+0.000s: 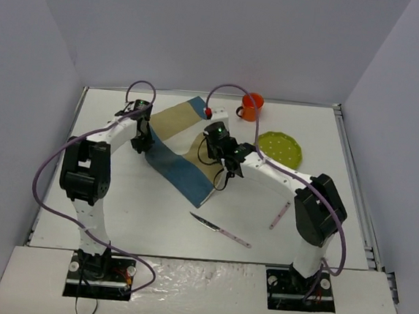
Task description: Set the dinner table for one person
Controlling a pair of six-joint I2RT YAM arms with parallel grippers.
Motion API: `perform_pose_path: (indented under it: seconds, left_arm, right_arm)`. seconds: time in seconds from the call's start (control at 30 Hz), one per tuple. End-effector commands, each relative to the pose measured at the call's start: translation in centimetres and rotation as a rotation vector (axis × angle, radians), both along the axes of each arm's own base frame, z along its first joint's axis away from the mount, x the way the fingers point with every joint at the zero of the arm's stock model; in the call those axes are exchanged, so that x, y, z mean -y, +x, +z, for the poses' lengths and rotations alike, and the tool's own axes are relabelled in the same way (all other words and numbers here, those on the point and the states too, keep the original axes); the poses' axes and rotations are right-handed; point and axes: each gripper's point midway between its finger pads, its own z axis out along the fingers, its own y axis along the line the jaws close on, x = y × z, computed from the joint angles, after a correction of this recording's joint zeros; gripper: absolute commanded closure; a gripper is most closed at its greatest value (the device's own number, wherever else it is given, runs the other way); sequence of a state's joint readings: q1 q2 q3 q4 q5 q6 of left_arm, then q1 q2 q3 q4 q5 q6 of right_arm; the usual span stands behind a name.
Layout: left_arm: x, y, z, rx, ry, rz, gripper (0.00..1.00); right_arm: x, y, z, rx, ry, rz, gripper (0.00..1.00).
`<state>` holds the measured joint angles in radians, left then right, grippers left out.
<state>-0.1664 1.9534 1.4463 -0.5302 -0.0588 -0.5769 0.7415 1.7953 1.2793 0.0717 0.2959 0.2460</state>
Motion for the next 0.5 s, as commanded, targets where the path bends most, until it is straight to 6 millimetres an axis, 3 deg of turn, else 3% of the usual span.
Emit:
perform_pose_path:
  seconds: [0.0,0.13,0.23,0.33,0.47]
  left_arm:
    - [-2.7,1.3,7.3,0.152,0.102,-0.026,1.0]
    - [-5.1,0.2,6.6,0.096,0.186,-0.021,1.0]
    - [-6.5,-0.8,5.5,0.049,0.204,0.002,1.0]
    - [-8.2,-1.7,4.2,0.013,0.201,0.041,1.0]
    - [-8.9,-2.1,3.1,-0.006,0.164,0.07,1.0]
  right_arm:
    - [-2.2,-1.9,3.1,0.048,-0.211,0.073,0.88]
    - [-6.0,-6.0,-0.4,-0.065,-0.192,0.222,0.66]
    - [-6.9,-8.0,-1.6,-0.128,-0.159,0.279,0.53]
    - [-5.3,-8.5,-0.7,-0.136,-0.119,0.248,0.27]
    - [-2.4,-7.1,0.9,-0.129,-0.022,0.209,0.16]
